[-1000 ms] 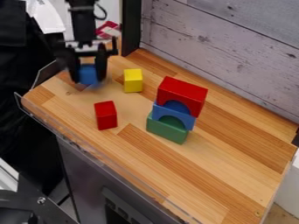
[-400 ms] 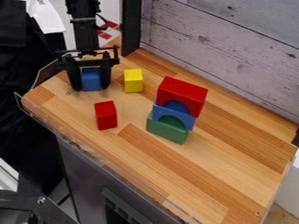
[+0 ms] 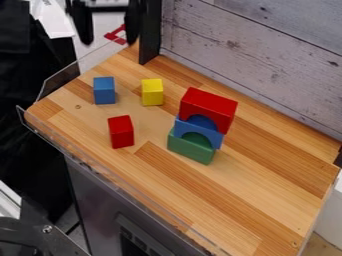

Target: Removed the blue block from the tower and put it on the left side of the table.

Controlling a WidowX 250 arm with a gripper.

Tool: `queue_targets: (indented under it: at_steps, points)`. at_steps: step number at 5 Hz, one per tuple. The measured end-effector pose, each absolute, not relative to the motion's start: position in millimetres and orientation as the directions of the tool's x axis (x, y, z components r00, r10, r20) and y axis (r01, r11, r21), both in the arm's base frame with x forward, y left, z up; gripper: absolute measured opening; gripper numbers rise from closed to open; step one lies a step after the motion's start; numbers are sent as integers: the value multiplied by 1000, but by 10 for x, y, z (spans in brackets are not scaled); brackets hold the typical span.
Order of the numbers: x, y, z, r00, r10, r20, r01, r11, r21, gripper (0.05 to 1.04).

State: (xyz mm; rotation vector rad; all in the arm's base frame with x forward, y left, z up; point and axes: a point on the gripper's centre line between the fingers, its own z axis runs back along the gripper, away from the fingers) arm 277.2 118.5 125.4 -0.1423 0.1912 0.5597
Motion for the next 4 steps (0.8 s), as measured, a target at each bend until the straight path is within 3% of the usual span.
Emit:
queue_targets:
  at_steps: [1, 2, 4]
  points:
    - [2725, 1044, 1533, 862, 480, -161, -494, 868, -58, 999]
    - [2663, 747, 1642, 907, 400, -135, -408, 912, -40, 999]
    - [2571, 26, 1650, 970, 201, -139, -206, 978, -23, 999]
